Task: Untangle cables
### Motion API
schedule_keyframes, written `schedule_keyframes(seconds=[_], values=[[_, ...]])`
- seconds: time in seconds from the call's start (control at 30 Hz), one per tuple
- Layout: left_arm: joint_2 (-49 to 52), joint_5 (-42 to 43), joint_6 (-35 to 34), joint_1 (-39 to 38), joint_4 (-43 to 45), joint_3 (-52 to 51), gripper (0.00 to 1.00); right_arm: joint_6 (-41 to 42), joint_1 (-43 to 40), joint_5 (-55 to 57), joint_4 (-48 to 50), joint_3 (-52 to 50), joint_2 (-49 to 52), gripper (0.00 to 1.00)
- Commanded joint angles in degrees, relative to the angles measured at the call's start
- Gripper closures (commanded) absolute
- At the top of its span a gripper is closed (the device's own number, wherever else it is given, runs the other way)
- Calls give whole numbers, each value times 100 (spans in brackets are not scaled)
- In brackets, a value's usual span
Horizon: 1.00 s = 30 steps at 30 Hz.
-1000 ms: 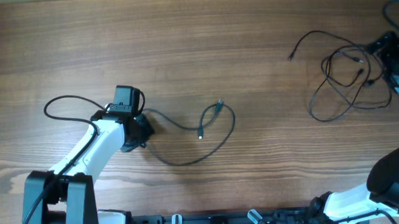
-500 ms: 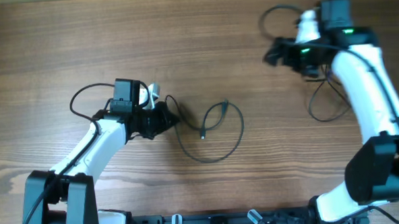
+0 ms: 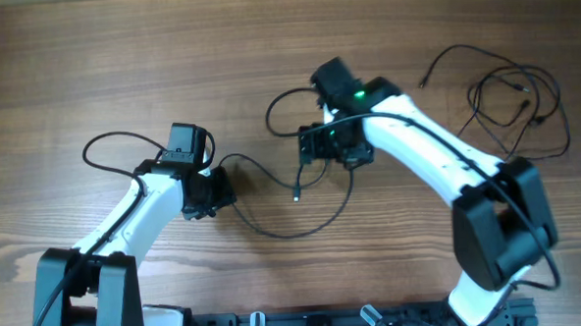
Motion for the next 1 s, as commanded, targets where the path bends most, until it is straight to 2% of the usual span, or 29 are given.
schedule_keyframes(seconds=[0.0,0.43,0.97], values=[[-35,-138,46,-15,-35,28,55,404,254,101,-2,-57,457,7],[-35,-138,48,-15,-63,28,56,1502,479,129,551,-57,706,14],[-35,-138,46,-15,-76,28,60,1797,479,610,573,-57,778,16]])
